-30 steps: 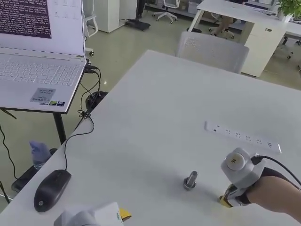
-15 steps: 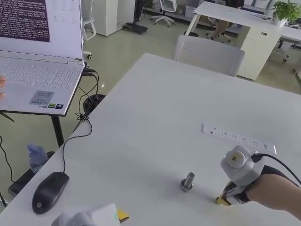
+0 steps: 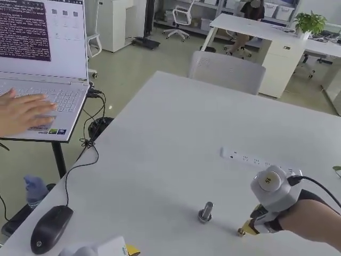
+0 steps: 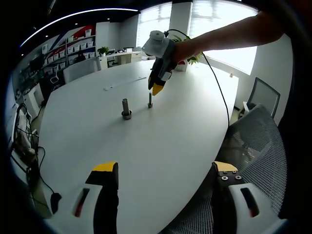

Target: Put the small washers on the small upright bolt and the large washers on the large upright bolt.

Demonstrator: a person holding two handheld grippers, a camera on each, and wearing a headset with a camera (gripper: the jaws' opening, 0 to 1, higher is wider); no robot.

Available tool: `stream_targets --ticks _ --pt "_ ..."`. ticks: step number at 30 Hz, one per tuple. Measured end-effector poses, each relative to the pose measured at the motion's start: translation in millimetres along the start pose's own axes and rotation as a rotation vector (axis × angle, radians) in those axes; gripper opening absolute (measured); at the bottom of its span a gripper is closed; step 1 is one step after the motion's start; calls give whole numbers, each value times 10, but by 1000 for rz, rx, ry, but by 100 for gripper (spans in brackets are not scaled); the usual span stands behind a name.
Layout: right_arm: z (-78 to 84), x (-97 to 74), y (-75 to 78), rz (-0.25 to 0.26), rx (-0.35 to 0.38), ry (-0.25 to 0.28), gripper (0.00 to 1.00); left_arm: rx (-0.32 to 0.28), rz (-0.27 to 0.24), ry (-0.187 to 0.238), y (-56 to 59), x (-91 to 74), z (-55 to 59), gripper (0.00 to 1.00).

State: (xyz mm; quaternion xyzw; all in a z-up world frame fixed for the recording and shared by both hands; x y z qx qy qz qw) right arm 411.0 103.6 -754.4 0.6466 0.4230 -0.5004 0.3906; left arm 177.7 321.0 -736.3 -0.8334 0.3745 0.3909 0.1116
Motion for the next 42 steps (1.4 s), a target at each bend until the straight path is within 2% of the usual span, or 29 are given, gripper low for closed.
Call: stream_targets --ticks 13,19,21,22,26,29,31,35,40,42 --pt "139 -319 -209 -3 52 153 33 -5 -7 1 60 -27 28 79" --pt "191 -477 -326 6 83 251 37 -15 -11 8 56 -29 16 79" --pt "216 -535 -370 10 111 290 38 -19 -13 17 53 -33 -7 79" --pt "217 -568 -396 10 129 328 38 -23 -15 19 47 -31 -16 79" --pt "283 -683 -491 11 189 427 41 -22 -17 31 34 -28 -41 79" --pt "346 -765 -589 10 226 475 46 -26 -21 35 23 -32 -55 79" --pt "385 -804 -640 15 238 498 51 -34 -20 40 18 -32 -59 79" --pt "496 -859 -799 19 264 536 53 -38 -24 48 11 -34 -72 79" --pt "650 -855 -993 -2 343 579 58 -48 -24 76 10 -48 -109 79" --pt "704 -837 -1067 4 344 585 59 -54 -24 79 12 -52 -115 79"
Point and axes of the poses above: the centre of the closed fingertips' face, and the gripper's own axes: x roughly forward along the fingers, y roughly to its right, z roughly out of its underside, the point moved 6 cm from there along -x, roughly backward along the fingers, and after that the axes turned 8 degrees about -y, right-handed, at the moved point
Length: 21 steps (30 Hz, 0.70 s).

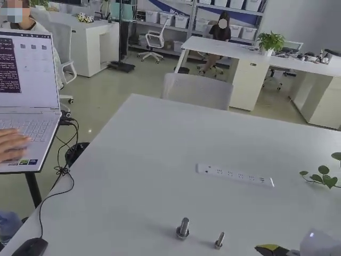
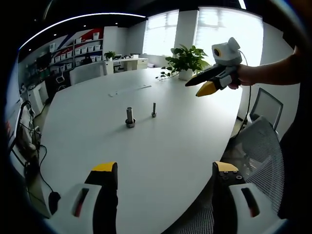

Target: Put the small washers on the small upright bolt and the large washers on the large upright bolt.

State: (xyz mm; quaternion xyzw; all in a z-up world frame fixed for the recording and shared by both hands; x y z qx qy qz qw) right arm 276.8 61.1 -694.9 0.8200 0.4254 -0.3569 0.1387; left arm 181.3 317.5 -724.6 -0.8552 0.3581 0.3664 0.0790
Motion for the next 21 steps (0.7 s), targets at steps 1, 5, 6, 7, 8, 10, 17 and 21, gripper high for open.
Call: stream_targets --ticks 1,5,6,7,8,10,17,21 --pt "25 -12 -15 3 1 5 59 -2 -1 1 1 -2 -4 79" --pt "95 -97 -39 25 28 50 63 -5 -2 17 10 -5 -24 79" --pt "101 -117 -45 38 20 63 65 -5 -3 19 13 -6 -25 80" --pt "120 -137 -54 57 1 72 68 -7 -5 20 14 -7 -22 80" --pt "140 -150 -68 61 -7 72 69 -8 -6 22 16 -8 -22 80" --pt "171 -189 -105 61 -9 96 69 -7 -15 27 15 -18 -23 80" --pt "312 -271 -254 29 -2 153 79 -19 -43 58 -5 -19 -17 84" --pt "395 -284 -247 37 20 163 84 -21 -42 59 20 2 14 86"
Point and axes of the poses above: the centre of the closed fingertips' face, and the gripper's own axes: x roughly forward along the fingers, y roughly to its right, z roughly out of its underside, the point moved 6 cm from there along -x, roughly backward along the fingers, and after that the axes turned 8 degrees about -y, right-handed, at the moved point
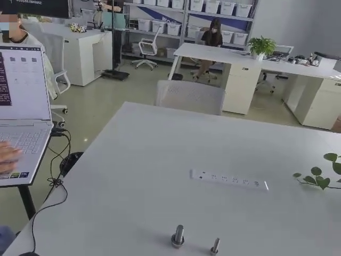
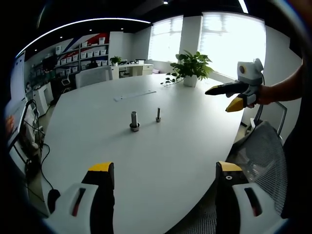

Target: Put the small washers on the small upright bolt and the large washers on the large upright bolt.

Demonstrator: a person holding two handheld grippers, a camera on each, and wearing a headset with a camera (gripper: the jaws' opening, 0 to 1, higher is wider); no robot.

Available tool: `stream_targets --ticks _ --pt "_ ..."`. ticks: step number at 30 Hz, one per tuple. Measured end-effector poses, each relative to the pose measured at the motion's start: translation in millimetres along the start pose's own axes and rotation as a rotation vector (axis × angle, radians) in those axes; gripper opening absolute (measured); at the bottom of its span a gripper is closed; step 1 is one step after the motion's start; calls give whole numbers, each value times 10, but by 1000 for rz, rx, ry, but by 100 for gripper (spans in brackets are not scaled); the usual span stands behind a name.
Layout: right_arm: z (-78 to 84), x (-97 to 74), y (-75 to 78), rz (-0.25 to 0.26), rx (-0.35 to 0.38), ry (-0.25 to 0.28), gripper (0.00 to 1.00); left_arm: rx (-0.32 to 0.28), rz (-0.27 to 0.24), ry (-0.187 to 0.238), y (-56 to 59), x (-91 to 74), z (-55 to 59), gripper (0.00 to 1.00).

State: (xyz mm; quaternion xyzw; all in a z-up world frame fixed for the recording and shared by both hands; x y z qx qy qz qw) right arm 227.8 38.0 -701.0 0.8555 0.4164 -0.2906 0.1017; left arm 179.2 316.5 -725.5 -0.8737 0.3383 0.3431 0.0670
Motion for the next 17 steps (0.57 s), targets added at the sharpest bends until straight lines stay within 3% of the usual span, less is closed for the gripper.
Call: stream_targets --ticks 6,10,17 --pt "89 -19 11 21 -8 -25 88 -10 2 -16 38 19 43 87" --pt "216 9 -33 6 -14 -89 89 -17 1 -22 31 24 36 87" --pt "234 -7 -62 5 -9 -82 90 -7 -1 -21 33 28 -2 87"
Point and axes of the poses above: the centre of the closed fingertips' face, and the gripper's own axes: x roughly forward along the fingers, y roughly to its right, z roughly out of its underside, the point moved 6 cm from there along -x, roughly backward along the fingers, and after that the axes turned 8 degrees about -y, right-handed, at the moved point
